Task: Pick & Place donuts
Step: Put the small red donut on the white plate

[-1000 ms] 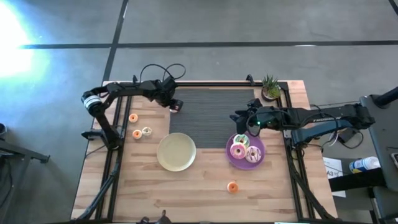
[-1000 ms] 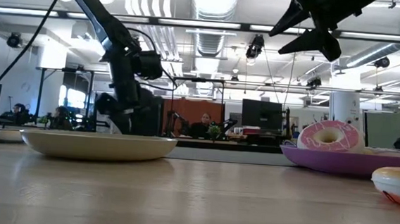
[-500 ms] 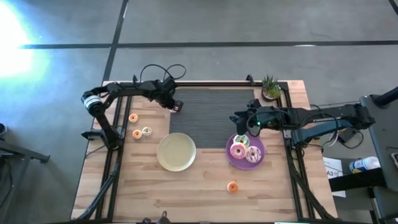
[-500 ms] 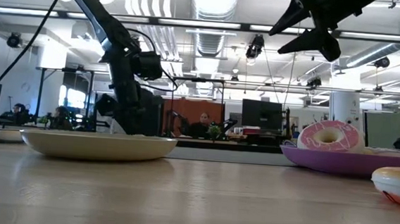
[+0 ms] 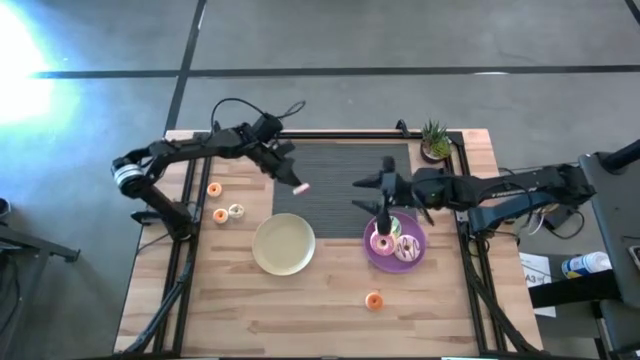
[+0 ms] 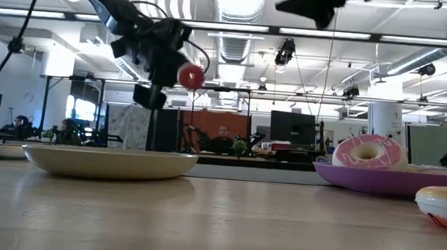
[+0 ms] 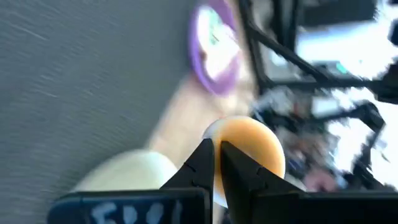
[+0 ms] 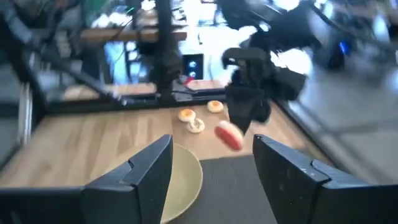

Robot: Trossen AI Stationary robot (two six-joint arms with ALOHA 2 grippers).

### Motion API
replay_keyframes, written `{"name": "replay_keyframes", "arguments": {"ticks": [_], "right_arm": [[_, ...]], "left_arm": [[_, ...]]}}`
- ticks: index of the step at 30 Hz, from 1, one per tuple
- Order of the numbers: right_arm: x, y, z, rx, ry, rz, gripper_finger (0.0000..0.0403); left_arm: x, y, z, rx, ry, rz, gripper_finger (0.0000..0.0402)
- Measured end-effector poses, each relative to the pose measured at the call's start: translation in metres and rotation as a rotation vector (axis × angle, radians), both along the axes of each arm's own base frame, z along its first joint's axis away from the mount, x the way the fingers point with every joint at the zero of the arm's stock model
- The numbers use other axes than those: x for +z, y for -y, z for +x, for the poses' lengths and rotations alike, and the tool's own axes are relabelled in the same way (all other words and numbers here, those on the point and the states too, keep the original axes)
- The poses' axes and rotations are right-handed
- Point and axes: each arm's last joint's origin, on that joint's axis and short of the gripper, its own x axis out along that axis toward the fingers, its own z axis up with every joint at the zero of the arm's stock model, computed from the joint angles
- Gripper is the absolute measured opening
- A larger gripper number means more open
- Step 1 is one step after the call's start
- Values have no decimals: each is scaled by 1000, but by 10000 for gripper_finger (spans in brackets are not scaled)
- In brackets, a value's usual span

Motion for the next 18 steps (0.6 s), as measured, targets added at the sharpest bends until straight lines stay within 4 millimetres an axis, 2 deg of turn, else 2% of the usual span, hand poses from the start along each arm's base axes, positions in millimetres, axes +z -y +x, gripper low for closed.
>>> {"name": "replay_keyframes", "arguments": {"ticks": [4, 8, 12, 18], "right_arm": [[11, -7, 24, 54, -100, -156, 215], [17, -9, 50, 52, -280, -193, 214], [15, -10, 72, 91, -407, -238, 208], [3, -13, 102, 154, -459, -297, 196]], "left_arm": [[6, 15, 5, -73, 24, -53, 0], [7, 25, 9, -97, 15, -68, 0], [11, 33, 12, -106, 14, -66, 0], [17, 42, 16, -117, 40, -48, 0]]}}
